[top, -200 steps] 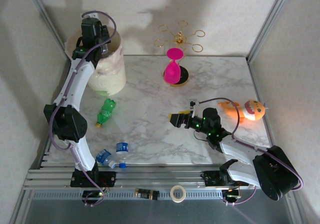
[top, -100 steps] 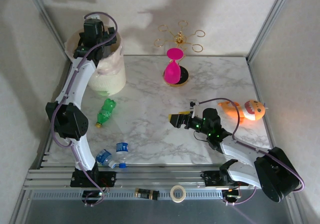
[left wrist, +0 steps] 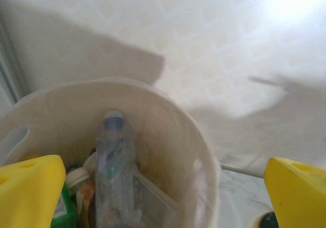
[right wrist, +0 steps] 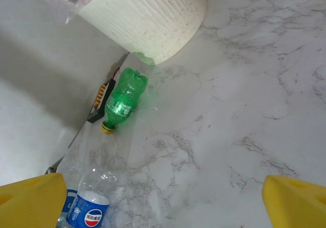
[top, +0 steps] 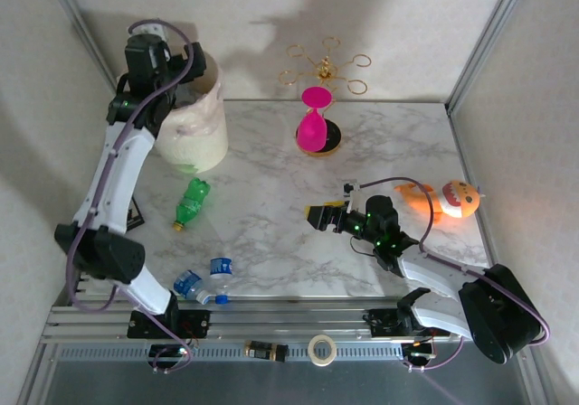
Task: Put the plastic bottles in the bin
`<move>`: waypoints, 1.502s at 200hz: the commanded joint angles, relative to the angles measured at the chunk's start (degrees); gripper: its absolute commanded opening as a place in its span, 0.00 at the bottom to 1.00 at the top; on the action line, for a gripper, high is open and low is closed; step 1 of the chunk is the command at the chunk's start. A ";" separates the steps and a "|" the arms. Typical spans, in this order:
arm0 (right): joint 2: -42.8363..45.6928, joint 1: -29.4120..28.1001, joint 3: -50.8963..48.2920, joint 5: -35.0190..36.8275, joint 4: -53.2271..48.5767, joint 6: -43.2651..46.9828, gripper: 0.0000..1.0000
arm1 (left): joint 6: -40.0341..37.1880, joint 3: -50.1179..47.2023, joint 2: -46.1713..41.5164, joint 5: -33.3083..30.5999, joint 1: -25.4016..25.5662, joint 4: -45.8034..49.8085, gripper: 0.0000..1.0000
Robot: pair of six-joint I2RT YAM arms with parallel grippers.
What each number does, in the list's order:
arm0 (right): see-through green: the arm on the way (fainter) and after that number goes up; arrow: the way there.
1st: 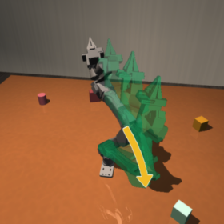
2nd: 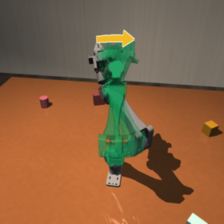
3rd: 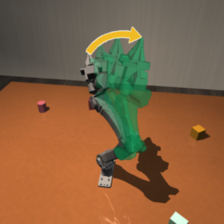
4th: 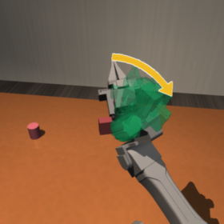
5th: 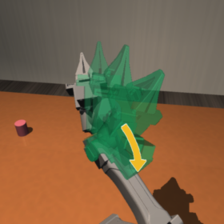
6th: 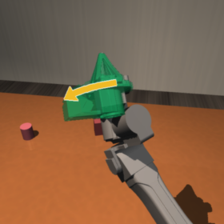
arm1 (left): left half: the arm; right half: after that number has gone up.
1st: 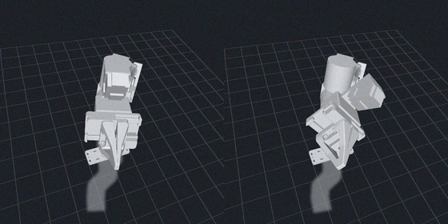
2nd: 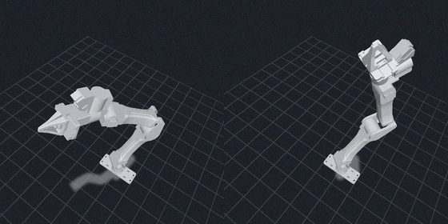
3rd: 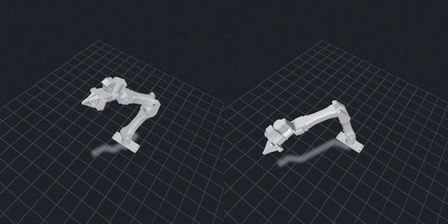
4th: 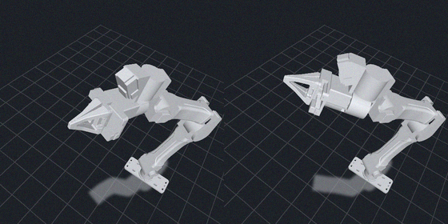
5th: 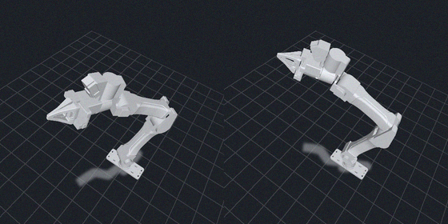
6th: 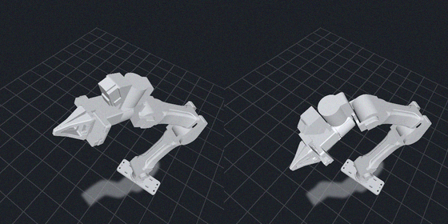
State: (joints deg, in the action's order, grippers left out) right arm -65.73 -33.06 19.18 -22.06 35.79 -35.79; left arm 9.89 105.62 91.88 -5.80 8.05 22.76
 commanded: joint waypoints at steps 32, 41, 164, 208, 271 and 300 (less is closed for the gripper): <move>-2.76 -0.43 2.69 2.10 1.39 -1.47 0.99 | 4.38 -18.27 -14.75 0.81 6.66 3.19 1.00; -3.21 -0.43 2.87 2.44 1.30 -1.76 0.99 | 6.14 -21.65 -17.24 0.53 7.53 4.37 1.00; -8.49 -0.43 4.89 8.29 0.42 -4.85 0.99 | 28.71 -59.95 -37.48 -0.11 20.56 15.06 1.00; -11.52 -0.43 7.73 6.16 -0.84 -4.38 0.99 | 35.71 -68.04 -41.09 -2.44 26.01 16.62 1.00; -12.08 -0.45 7.69 4.66 0.43 -5.61 0.99 | 42.47 -75.78 -39.74 -2.43 32.15 12.04 0.99; -11.17 -0.43 6.75 5.09 0.17 -5.58 0.99 | 43.65 -78.06 -37.57 -3.22 33.84 9.83 0.99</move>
State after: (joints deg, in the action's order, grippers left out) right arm -77.95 -33.17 26.39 -16.56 35.29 -40.84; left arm 50.39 29.02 52.80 -7.31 40.53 34.52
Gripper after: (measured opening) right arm 0.988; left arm 0.988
